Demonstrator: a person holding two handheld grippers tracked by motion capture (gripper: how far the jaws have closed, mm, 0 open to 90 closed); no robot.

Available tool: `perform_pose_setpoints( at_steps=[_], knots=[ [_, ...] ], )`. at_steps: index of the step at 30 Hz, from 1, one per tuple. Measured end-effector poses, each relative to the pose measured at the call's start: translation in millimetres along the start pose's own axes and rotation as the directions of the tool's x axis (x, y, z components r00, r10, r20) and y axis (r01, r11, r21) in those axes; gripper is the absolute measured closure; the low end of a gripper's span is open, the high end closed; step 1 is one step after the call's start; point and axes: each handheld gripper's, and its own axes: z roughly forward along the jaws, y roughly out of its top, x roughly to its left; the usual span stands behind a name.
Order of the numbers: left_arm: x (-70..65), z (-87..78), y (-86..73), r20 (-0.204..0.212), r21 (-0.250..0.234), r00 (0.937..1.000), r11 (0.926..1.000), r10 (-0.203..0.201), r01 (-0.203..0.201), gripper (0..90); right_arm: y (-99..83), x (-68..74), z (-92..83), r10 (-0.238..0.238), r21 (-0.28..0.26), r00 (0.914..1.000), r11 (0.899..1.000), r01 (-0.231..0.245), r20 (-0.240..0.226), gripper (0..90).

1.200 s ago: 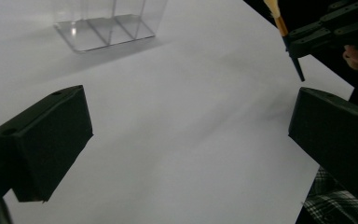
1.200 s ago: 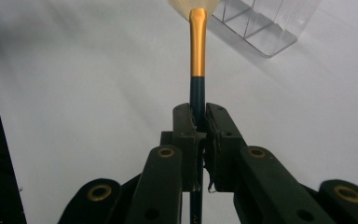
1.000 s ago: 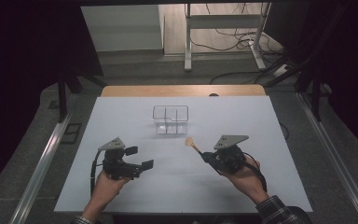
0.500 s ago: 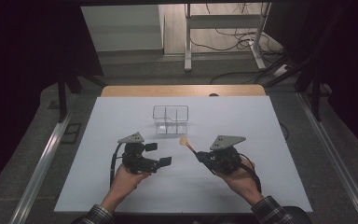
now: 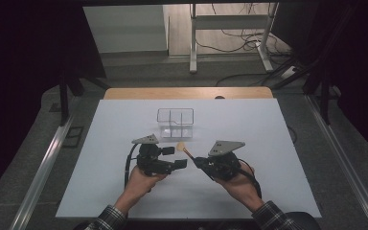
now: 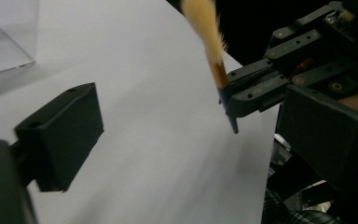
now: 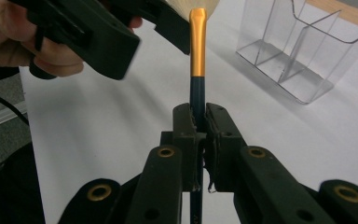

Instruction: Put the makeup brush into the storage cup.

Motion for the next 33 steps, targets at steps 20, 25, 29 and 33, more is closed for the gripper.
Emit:
perform_pose_setpoints(
  at_steps=[20, 25, 29, 33],
  knots=[
    [2.1, -0.9, 1.6, 0.102, 0.0, 0.9922, 0.9975, -0.07, 0.071, 67.8, 2.9, 9.8, 9.8, -0.03, 0.008, 0.9994, 1.0, 0.031, -0.019, 83.6],
    [4.0, 0.3, -0.3, 0.142, -0.002, 0.9832, 0.9933, -0.114, 0.116, 81.6, 3.0, 10.6, 11.3, -0.034, 0.015, 0.9992, 0.999, 0.035, -0.02, 83.6],
    [1.7, -0.7, 0.9, 0.124, 0.01, 0.9876, 0.9953, -0.097, 0.096, 83.2, 2.5, 11.3, 12.7, -0.039, 0.019, 0.999, 0.999, 0.04, -0.022, 83.6],
    [-0.4, -1.2, 1.7, 0.115, 0.015, 0.9897, 0.9964, -0.085, 0.084, 83.3, 3.1, 11.5, 12.1, -0.043, 0.018, 0.9988, 0.999, 0.044, -0.023, 82.5]
  ],
)
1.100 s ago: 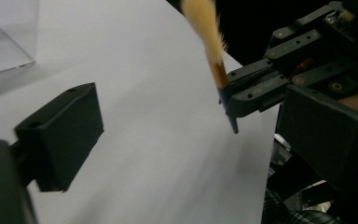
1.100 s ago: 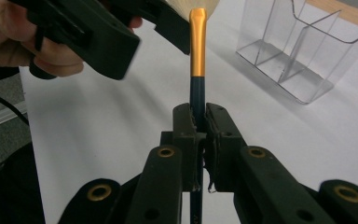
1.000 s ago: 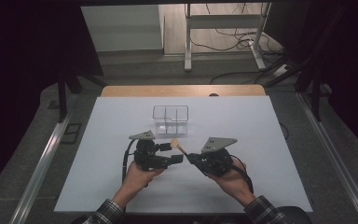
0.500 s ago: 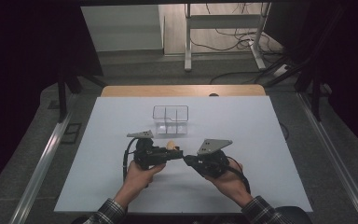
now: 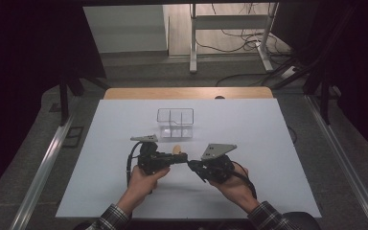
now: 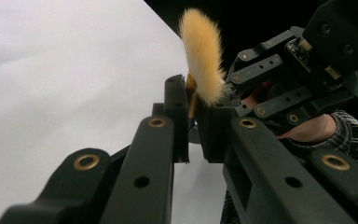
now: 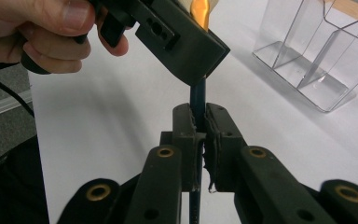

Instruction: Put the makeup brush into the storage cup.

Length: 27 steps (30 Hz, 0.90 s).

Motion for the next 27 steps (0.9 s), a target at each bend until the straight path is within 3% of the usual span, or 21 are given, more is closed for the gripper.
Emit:
perform_pose_setpoints(
  at_steps=[1, 2, 4, 6, 7, 8, 10, 19, 27],
  knots=[
    [-0.5, -0.1, 0.0, -0.002, -0.001, 1.0, 1.0, 0.003, -0.003, 83.3, 0.2, -0.9, 0.0, 0.009, 0.005, 0.9999, 1.0, -0.009, -0.009, 77.6],
    [-0.8, -0.4, 0.4, -0.004, 0.0, 1.0, 1.0, 0.008, -0.008, 83.3, -0.2, -1.8, 0.6, 0.015, 0.002, 0.9999, 1.0, -0.015, 0.003, 61.3],
    [-1.4, -1.1, 0.8, -0.015, 0.002, 0.9998, 0.9999, 0.015, -0.015, 83.3, -0.1, -3.2, 1.6, 0.014, 0.004, 0.9998, 1.0, -0.014, 0.012, 44.6],
    [-1.4, -1.6, 0.9, -0.017, 0.0, 0.9998, 0.9999, 0.011, -0.011, 83.3, -0.2, -5.4, 3.5, 0.027, 0.006, 0.9996, 1.0, -0.027, 0.008, 29.1],
    [-1.2, -2.1, 1.0, -0.02, -0.002, 0.9997, 0.9999, 0.01, -0.01, 83.3, -0.2, -5.4, 3.5, 0.027, 0.006, 0.9996, 1.0, -0.027, 0.008, 29.1],
    [-0.8, -3.4, 1.4, -0.029, 0.0, 0.9995, 0.9999, 0.013, -0.013, 83.3, -1.2, -6.3, 5.9, 0.04, 0.011, 0.9992, 0.999, -0.04, 0.009, 14.4],
    [0.3, -4.9, 1.6, -0.033, -0.008, 0.9994, 0.9999, 0.013, -0.013, 83.3, -2.7, -5.6, 10.2, 0.042, 0.038, 0.9987, 0.998, -0.043, 0.027, 4.1],
    [2.3, -10.6, 2.1, -0.038, -0.018, 0.9993, 0.9998, 0.005, -0.006, 83.3, -6.0, -4.0, 11.3, 0.044, 0.047, 0.9988, 0.998, -0.045, 0.021, 0.2],
    [5.4, -23.2, 4.3, -0.089, -0.04, 0.996, 0.9992, 0.006, -0.01, 83.2, -12.1, -9.9, -0.5, 0.043, 0.053, 0.9982, 0.998, -0.045, 0.043, 0.0]
  ],
)
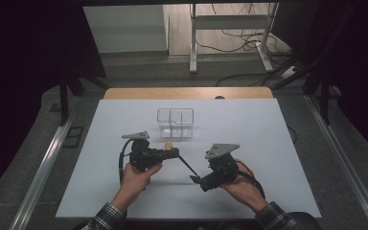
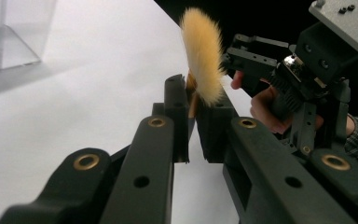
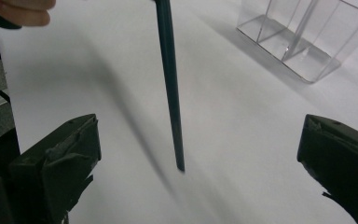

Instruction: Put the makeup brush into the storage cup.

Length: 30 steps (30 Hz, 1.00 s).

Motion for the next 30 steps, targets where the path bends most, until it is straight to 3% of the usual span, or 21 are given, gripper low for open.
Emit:
perform_pose_setpoints(
  at_steps=[14, 18, 26, 30],
  knots=[
    [0.6, -13.3, 3.4, -0.078, -0.017, 0.996, 0.9988, 0.044, -0.045, 83.2, -13.7, -10.2, -12.6, 0.015, 0.042, 0.9998, 0.999, -0.015, 0.013, 0.0],
    [-0.1, -17.1, 4.5, -0.117, -0.016, 0.9908, 0.9974, 0.068, -0.07, 83.2, -18.2, -14.0, -17.7, 0.022, 0.054, 0.9996, 0.998, -0.023, 0.017, 0.0],
    [-0.6, -21.7, 6.0, -0.158, -0.012, 0.983, 0.9952, 0.094, -0.097, 83.2, -25.9, -19.7, -27.6, 0.041, 0.067, 0.9988, 0.997, -0.043, 0.027, 0.0],
    [-1.7, -23.1, 7.2, -0.198, 0.01, 0.9721, 0.9919, 0.126, -0.127, 83.2, -30.3, -21.7, -32.8, 0.044, 0.07, 0.9985, 0.996, -0.046, 0.033, 0.0]
  ],
)
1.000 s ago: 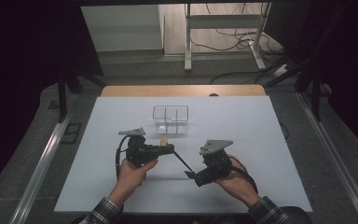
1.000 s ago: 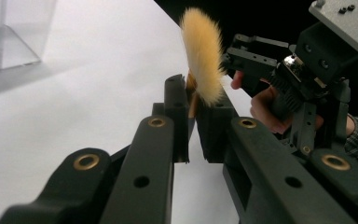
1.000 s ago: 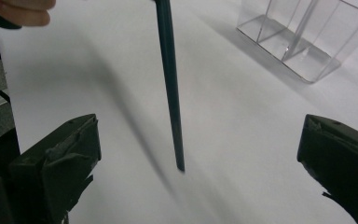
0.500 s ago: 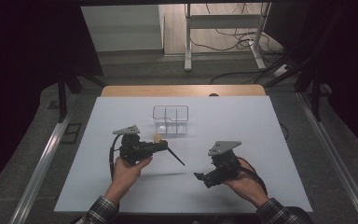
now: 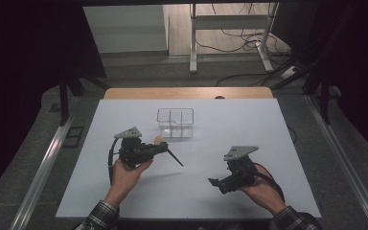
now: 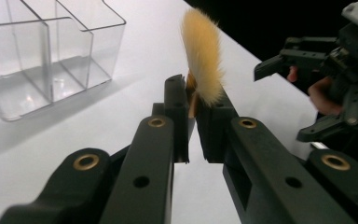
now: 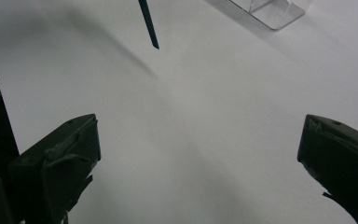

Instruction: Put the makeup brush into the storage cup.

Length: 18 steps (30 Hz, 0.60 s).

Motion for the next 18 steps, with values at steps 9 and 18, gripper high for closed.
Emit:
perform_pose_setpoints(
  at_steps=[9, 18],
  knots=[
    [-0.5, -3.1, 2.1, -0.051, 0.008, 0.9979, 0.9992, 0.04, -0.04, 83.2, -5.2, -3.1, -4.0, 0.012, 0.008, 0.9998, 1.0, -0.012, 0.013, 0.0],
    [2.0, -8.5, 6.1, -0.088, -0.004, 0.9939, 0.9977, 0.067, -0.068, 83.2, -14.8, -8.1, -11.3, 0.034, 0.015, 0.9989, 0.999, -0.034, 0.032, 0.0]
  ],
)
